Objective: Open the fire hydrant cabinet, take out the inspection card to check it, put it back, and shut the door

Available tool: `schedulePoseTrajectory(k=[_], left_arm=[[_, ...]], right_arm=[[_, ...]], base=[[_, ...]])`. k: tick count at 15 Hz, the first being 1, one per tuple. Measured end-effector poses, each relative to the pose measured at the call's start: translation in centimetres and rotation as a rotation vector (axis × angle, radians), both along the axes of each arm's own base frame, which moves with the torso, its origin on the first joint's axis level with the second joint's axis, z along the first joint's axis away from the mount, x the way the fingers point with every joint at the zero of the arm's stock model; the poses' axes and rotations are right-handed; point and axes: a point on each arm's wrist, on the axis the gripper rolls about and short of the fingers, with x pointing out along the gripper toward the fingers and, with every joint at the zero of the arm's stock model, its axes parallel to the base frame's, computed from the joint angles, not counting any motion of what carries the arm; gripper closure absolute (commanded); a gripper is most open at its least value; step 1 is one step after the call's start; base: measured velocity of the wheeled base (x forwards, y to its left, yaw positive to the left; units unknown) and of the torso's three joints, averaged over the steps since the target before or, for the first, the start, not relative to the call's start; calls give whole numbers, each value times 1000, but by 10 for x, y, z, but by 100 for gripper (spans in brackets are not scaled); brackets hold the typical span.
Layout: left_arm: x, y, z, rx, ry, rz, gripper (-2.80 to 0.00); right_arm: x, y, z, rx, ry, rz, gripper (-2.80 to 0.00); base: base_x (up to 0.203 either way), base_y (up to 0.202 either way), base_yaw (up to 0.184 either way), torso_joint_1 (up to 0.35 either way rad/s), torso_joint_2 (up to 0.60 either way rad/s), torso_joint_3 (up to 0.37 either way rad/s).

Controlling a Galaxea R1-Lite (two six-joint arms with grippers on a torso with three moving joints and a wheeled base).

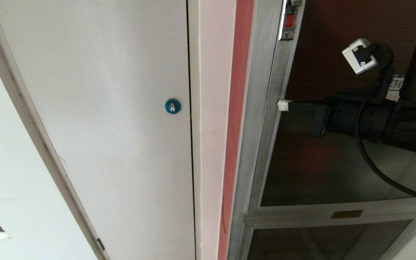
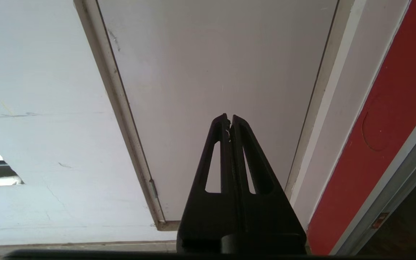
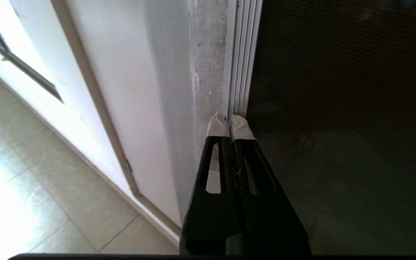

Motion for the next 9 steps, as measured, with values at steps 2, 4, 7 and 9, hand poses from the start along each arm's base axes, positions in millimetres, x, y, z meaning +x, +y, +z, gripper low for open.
schedulePoseTrajectory(k=[2,4,7,9], left_arm=[[0,0,0,0,0,0,0],[0,0,0,0,0,0,0],[0,0,0,0,0,0,0],[0,0,0,0,0,0,0]], right_arm=[[8,2,-2,-14,-12,-20,0],[13,4,-5,-26,-12,-28,0],[17,5,-7,-29,-8,-34,0],[13,4,-5,-27,-12,-35,0]], base=[[0,0,0,0,0,0],[0,0,0,0,0,0],[0,0,0,0,0,0],[0,0,0,0,0,0]])
